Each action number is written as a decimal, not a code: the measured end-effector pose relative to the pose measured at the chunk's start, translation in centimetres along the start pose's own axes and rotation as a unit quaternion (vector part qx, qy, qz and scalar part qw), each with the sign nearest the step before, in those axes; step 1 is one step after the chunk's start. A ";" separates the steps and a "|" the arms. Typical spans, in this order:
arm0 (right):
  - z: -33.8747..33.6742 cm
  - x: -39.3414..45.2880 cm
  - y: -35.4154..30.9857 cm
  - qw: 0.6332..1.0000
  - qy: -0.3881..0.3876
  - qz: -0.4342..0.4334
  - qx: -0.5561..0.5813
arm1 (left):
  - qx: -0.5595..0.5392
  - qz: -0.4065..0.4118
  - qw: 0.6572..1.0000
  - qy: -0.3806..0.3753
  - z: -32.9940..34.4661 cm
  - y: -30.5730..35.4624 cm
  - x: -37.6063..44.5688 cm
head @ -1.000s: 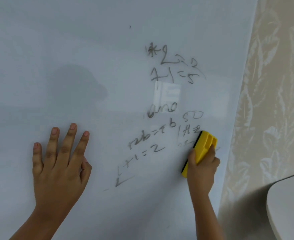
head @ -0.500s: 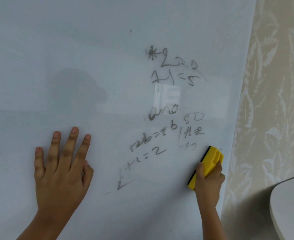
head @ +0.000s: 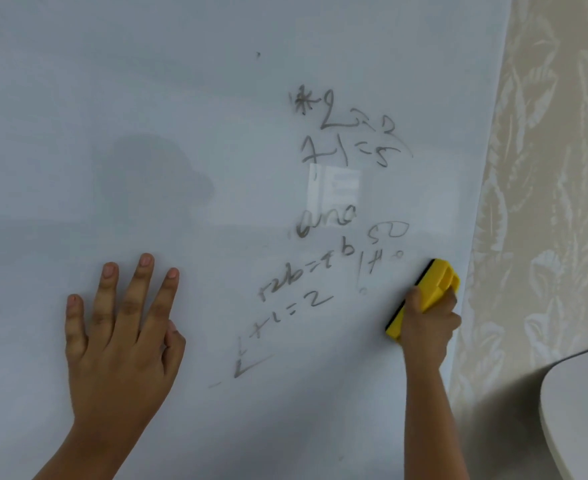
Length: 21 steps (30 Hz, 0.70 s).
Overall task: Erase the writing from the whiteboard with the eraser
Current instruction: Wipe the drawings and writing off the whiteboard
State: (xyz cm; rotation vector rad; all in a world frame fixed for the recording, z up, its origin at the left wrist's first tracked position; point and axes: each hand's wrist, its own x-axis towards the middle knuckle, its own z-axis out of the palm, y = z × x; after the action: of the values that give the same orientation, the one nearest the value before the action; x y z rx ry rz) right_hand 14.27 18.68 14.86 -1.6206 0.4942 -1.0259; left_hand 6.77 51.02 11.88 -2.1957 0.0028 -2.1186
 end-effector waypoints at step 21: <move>2.4 -9.9 -3.9 0.901 -0.077 -0.418 -0.091 | 0.018 -0.003 1.000 0.009 0.6 -0.1 -0.4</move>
State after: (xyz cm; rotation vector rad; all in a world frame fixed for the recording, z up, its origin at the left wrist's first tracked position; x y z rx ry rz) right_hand 10.18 28.73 14.82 -2.1236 -0.2733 -1.4773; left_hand 7.31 51.20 11.44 -2.1601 -0.0400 -2.1239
